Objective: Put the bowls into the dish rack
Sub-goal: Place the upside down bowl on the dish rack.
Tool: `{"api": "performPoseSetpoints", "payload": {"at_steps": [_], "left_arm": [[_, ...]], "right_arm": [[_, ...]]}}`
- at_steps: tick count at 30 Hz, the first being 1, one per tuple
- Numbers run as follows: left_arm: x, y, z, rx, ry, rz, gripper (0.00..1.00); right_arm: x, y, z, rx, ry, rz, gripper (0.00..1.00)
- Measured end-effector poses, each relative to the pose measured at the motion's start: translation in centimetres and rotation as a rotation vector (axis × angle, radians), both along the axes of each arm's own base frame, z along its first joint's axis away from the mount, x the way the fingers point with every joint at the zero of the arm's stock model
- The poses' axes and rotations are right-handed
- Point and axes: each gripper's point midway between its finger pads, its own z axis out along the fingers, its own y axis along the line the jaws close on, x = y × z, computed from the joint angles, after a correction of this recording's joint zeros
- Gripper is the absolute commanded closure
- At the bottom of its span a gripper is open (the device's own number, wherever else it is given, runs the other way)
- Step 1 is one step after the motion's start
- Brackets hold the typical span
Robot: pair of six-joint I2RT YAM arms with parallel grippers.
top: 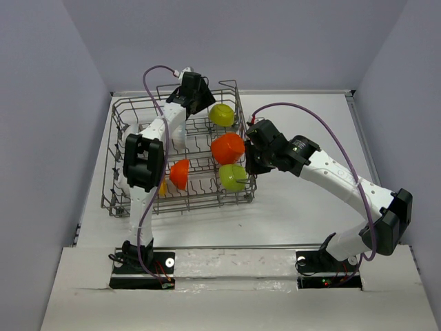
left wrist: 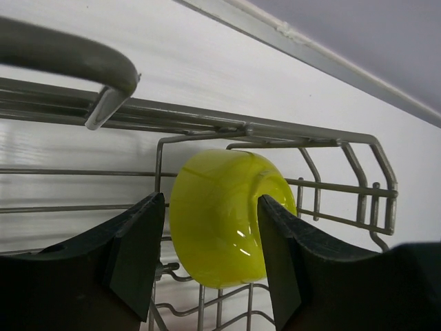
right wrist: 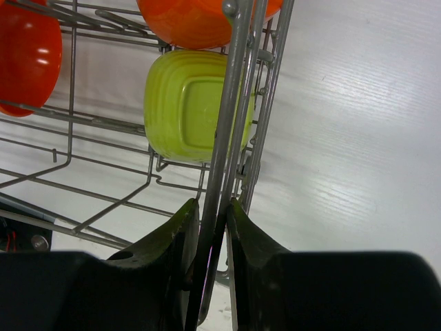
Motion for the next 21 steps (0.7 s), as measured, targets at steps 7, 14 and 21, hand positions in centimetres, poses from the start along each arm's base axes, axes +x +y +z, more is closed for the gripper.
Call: {"api": "performPoseSetpoints", "payload": {"at_steps": [7, 14, 21], "left_arm": [[-0.8, -0.3, -3.0, 0.013, 0.063, -0.033, 0.34], [-0.7, -0.7, -3.2, -0.005, 0.051, -0.055, 0.31], [-0.6, -0.6, -3.5, -0.022, 0.048, -0.065, 0.28]], "right_arm": [[0.0, 0.0, 0.0, 0.0, -0.001, -0.001, 0.74], [0.0, 0.0, 0.0, 0.0, -0.002, -0.001, 0.74], [0.0, -0.1, 0.0, 0.003, -0.006, -0.003, 0.74]]}}
